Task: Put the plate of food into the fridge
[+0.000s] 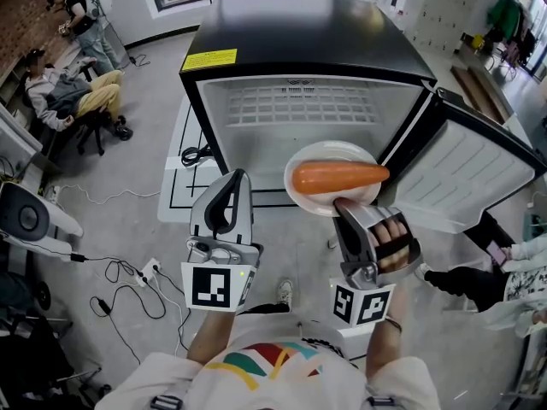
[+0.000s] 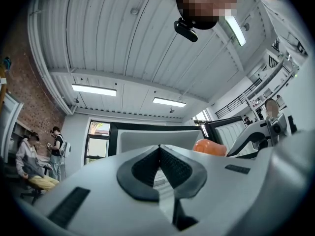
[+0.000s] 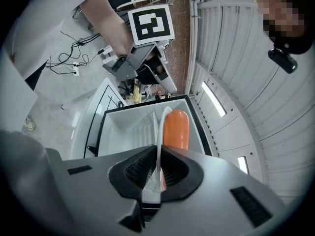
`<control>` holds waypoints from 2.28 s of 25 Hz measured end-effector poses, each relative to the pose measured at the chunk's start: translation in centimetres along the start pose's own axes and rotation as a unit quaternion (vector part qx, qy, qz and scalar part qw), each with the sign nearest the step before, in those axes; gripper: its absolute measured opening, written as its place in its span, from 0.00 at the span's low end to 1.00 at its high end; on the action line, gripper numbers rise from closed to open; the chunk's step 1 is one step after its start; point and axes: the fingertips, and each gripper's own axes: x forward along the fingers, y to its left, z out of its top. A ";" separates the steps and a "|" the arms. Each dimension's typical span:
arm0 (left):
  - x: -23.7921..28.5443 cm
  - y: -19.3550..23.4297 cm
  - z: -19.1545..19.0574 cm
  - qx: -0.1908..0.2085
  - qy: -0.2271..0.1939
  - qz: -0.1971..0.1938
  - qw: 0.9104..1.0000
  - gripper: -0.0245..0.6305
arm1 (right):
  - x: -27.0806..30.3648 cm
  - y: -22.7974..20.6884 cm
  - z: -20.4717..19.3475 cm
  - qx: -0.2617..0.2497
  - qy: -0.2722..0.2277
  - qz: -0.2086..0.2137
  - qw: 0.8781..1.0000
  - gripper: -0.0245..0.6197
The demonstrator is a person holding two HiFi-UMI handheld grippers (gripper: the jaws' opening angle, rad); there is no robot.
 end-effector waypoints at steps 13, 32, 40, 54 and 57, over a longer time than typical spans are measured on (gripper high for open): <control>4.3 1.3 -1.6 0.001 0.004 -0.005 1.000 0.05 | 4.4 -0.1 -1.7 0.005 -0.002 0.007 1.000 0.07; 10.0 1.3 -3.0 -0.012 0.017 0.011 1.000 0.05 | 8.9 -3.3 -3.8 -0.015 -0.031 0.005 0.999 0.07; 11.7 1.3 -4.1 -0.012 0.024 0.019 0.999 0.05 | 11.7 -4.4 -4.2 -0.013 -0.049 0.003 0.999 0.07; 12.6 2.4 -5.9 -0.015 0.044 0.036 0.998 0.05 | 15.4 -4.4 -4.8 -0.023 -0.058 0.031 0.998 0.07; 12.7 2.7 -6.2 -0.015 0.048 0.040 0.998 0.05 | 16.1 -4.1 -4.9 -0.023 -0.059 0.041 0.997 0.07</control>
